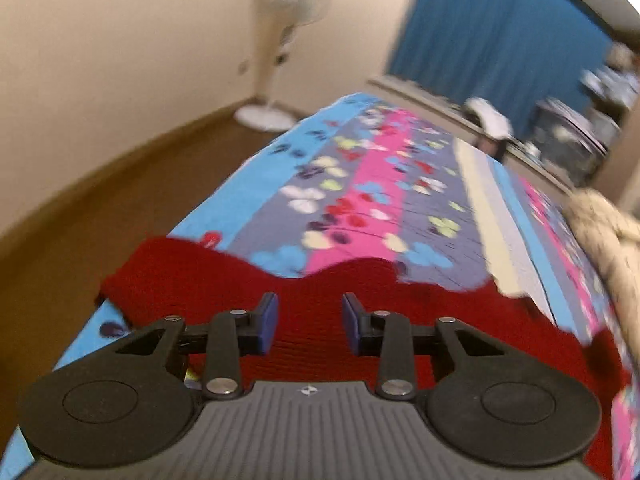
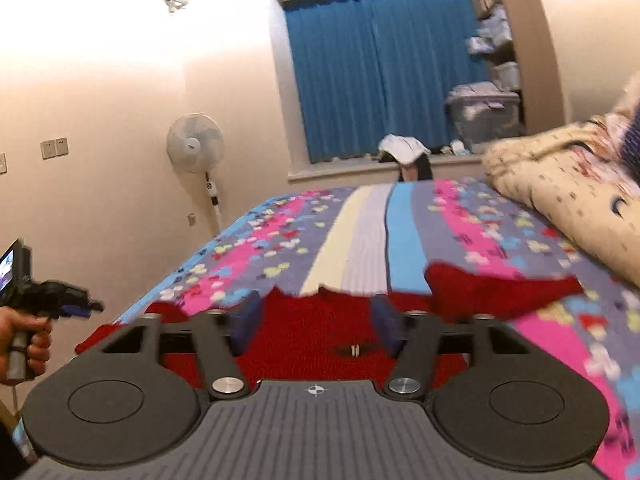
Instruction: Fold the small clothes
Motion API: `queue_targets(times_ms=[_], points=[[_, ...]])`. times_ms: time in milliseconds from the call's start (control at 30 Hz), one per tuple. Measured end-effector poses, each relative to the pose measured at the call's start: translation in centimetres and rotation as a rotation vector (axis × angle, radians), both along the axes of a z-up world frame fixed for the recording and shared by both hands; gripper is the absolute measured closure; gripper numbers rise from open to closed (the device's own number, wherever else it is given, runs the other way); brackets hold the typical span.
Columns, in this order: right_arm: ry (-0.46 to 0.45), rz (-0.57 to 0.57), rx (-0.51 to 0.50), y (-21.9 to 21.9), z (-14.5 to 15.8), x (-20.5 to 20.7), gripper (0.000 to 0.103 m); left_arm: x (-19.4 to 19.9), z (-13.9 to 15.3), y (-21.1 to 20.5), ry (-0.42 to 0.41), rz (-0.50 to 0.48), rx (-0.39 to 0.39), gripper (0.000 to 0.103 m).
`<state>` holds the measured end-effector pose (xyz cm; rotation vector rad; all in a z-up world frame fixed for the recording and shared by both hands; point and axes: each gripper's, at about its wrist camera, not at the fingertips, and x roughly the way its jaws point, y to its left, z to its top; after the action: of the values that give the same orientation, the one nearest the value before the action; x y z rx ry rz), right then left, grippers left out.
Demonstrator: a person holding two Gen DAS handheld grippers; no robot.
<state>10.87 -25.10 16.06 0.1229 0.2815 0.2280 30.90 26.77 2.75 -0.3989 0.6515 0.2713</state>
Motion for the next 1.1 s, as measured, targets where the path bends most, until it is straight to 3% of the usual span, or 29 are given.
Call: queue_targets(times_ms=[167, 300, 367, 400, 467, 600, 700, 767, 800, 867, 933, 1000, 1067, 1100], points=[[0.065, 0.044, -0.034, 1.8, 0.2, 9.8, 0.035, 0.7, -2.2, 5.4, 0.082, 0.18, -0.13, 0.064], [0.128, 0.03, -0.083, 3.9, -2.6, 16.7, 0.035, 0.6, -4.1, 8.2, 0.145, 0.269, -0.215, 0.059], [0.159, -0.004, -0.085, 4.6, -5.1, 18.6, 0.035, 0.5, -4.9, 8.9, 0.176, 0.308, -0.226, 0.056], [0.221, -0.03, -0.093, 4.9, -6.1, 19.7, 0.035, 0.6, -5.2, 9.2, 0.188, 0.323, -0.232, 0.056], [0.286, 0.0, -0.071, 5.2, -7.3, 21.1, 0.036, 0.9, -6.0, 10.0, 0.207, 0.359, -0.252, 0.056], [0.292, 0.029, -0.12, 5.8, -7.9, 22.0, 0.036, 0.9, -7.0, 11.3, 0.238, 0.415, -0.264, 0.056], [0.316, 0.006, -0.079, 5.2, -7.7, 23.0, 0.037, 1.1, -7.7, 11.8, 0.248, 0.436, -0.27, 0.056], [0.321, -0.006, -0.058, 4.3, -7.7, 23.0, 0.052, 1.4, -7.6, 11.7, 0.248, 0.434, -0.242, 0.057], [0.32, -0.011, -0.051, 3.9, -7.6, 23.1, 0.056, 1.7, -7.6, 11.5, 0.252, 0.433, -0.226, 0.07], [0.32, -0.018, -0.037, 2.9, -7.5, 22.8, 0.078, 1.8, -6.9, 11.0, 0.249, 0.457, -0.167, 0.089], [0.333, -0.037, -0.022, 2.2, -7.5, 23.0, 0.085, 1.1, -4.4, 9.7, 0.156, 0.48, -0.085, 0.091], [0.345, -0.066, -0.011, 1.7, -7.6, 23.2, 0.085, 1.0, -0.6, 5.5, 0.021, 0.394, 0.13, 0.092], [0.355, -0.093, 0.007, 1.2, -7.7, 23.3, 0.085, 0.5, 2.5, -1.0, -0.142, 0.219, 0.348, 0.093], [0.356, -0.103, 0.014, 1.0, -7.7, 23.3, 0.085, -0.1, 3.5, -4.5, -0.221, 0.106, 0.401, 0.093]])
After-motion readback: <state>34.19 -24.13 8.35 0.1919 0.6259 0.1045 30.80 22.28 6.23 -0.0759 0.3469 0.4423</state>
